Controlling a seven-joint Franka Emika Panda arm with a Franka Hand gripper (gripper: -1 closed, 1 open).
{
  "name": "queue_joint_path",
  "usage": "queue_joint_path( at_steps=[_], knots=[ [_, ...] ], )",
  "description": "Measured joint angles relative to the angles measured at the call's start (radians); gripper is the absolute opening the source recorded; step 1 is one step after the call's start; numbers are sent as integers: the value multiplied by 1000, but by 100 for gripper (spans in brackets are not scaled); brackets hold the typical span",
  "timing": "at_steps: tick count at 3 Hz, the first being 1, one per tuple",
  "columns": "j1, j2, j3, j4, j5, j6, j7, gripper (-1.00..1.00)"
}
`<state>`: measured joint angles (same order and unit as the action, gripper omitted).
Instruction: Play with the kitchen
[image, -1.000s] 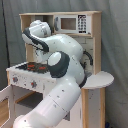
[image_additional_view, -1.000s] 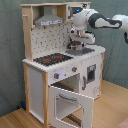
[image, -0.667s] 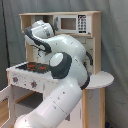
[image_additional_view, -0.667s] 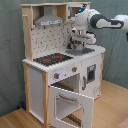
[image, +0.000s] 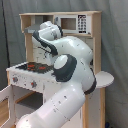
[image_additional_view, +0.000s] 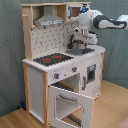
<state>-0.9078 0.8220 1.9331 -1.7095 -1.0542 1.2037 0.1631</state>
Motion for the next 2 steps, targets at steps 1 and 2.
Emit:
queue_joint_path(
  at_steps=[1, 2],
  knots=[
    [-47, 46, 3, -60, 0, 41, 22, -100],
    [-93, 125, -3, -99, 0, 44, 42, -100]
  ],
)
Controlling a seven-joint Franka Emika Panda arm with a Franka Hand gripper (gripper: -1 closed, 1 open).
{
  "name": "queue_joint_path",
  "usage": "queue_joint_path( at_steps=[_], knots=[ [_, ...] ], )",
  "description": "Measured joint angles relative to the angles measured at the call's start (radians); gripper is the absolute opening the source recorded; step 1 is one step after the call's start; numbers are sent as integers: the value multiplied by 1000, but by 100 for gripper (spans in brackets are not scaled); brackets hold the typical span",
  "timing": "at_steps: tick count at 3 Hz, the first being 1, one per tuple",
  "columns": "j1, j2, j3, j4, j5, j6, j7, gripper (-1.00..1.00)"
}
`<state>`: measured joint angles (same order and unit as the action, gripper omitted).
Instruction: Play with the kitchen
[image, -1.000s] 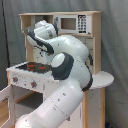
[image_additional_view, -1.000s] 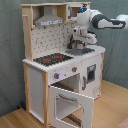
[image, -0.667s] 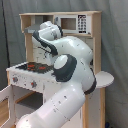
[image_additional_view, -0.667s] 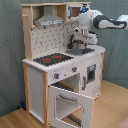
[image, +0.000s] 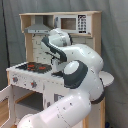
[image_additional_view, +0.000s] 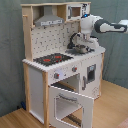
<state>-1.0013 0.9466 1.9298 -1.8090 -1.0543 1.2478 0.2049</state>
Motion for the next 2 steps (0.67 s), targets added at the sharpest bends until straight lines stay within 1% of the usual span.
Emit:
queue_joint_path(
  at_steps=[1, 2],
  knots=[
    [6, 22, 0, -16, 0, 9, 48, -100],
    [7, 22, 0, -16, 0, 9, 50, 100]
  ],
)
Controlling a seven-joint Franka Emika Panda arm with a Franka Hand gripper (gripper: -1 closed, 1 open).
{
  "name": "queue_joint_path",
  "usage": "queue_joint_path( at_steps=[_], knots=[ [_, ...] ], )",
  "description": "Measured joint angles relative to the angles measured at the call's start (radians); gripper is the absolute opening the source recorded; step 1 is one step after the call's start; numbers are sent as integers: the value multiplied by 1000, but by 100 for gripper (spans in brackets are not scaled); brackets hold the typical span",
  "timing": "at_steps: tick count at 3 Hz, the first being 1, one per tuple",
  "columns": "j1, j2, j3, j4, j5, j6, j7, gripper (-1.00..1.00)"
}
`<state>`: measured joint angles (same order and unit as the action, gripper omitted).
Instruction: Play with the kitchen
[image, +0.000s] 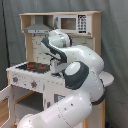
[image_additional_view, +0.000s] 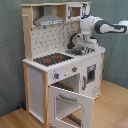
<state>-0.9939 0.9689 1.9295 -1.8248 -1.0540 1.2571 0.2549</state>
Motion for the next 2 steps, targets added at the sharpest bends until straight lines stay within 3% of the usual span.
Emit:
queue_joint_path(
  at_steps=[1, 2],
  knots=[
    [10, 0, 45, 0, 3, 22, 33, 100],
    [21, -1, 132, 0, 18, 3, 87, 100]
  ],
)
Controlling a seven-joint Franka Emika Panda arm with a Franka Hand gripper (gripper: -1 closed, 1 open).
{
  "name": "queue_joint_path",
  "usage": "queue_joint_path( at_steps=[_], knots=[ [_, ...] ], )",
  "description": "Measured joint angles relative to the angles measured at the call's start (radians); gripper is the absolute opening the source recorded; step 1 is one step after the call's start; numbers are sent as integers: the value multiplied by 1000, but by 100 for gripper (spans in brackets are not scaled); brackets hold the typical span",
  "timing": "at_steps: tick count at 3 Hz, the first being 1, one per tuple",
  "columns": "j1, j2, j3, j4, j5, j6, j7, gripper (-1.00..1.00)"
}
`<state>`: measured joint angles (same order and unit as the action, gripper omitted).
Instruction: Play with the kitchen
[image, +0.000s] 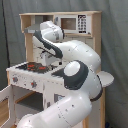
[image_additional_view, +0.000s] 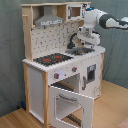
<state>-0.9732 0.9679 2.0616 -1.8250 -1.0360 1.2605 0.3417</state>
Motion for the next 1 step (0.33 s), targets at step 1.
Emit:
queue_joint_path(
  at_steps=[1],
  knots=[
    [53, -5, 53, 0, 0, -3, 73, 100]
  ],
)
